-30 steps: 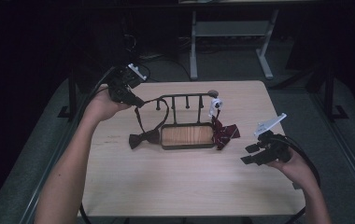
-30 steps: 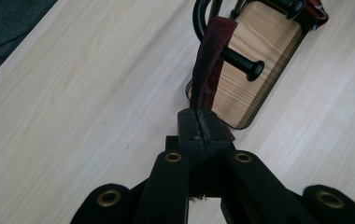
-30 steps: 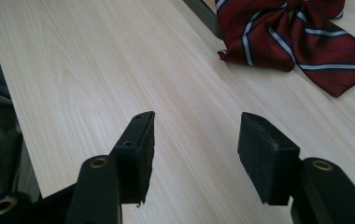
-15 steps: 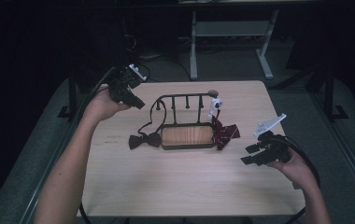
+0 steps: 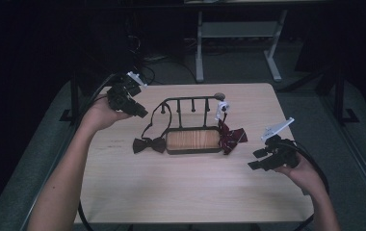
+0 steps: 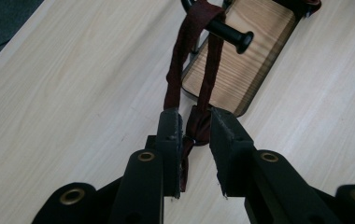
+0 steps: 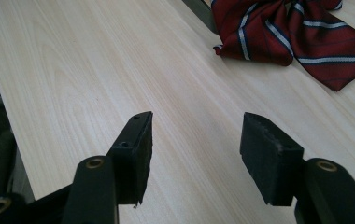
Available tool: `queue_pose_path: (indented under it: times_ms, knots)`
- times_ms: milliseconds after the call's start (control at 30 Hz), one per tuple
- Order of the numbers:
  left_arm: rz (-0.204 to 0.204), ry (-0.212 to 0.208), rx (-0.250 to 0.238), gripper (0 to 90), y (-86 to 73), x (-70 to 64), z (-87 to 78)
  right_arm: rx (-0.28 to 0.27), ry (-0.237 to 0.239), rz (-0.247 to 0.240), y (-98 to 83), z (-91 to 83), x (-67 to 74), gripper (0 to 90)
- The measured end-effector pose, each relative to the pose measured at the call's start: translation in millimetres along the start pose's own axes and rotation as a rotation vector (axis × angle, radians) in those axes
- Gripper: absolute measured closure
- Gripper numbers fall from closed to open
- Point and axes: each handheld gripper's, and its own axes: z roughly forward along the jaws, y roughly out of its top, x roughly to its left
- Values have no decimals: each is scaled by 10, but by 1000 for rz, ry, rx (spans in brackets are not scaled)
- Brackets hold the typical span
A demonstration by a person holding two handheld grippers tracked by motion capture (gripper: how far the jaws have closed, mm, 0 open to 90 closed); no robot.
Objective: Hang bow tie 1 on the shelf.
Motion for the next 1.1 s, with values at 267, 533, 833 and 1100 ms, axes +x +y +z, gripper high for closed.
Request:
queue_pose_path:
  times_ms: [267,533,833,1100]
  knots:
    - [4,-13,12,709,-92,-47,22,-6,-10,10,-13,-7,-9,426]
    - [-1,-16,0,699,-191,-56,15,-4,-11,9,-18,-4,-17,427]
    - [-1,-14,-4,673,-296,-75,-7,-3,-13,11,-18,-5,-13,426]
    - [-6,-11,0,632,-407,-112,28,-4,-20,14,-34,-7,-29,425]
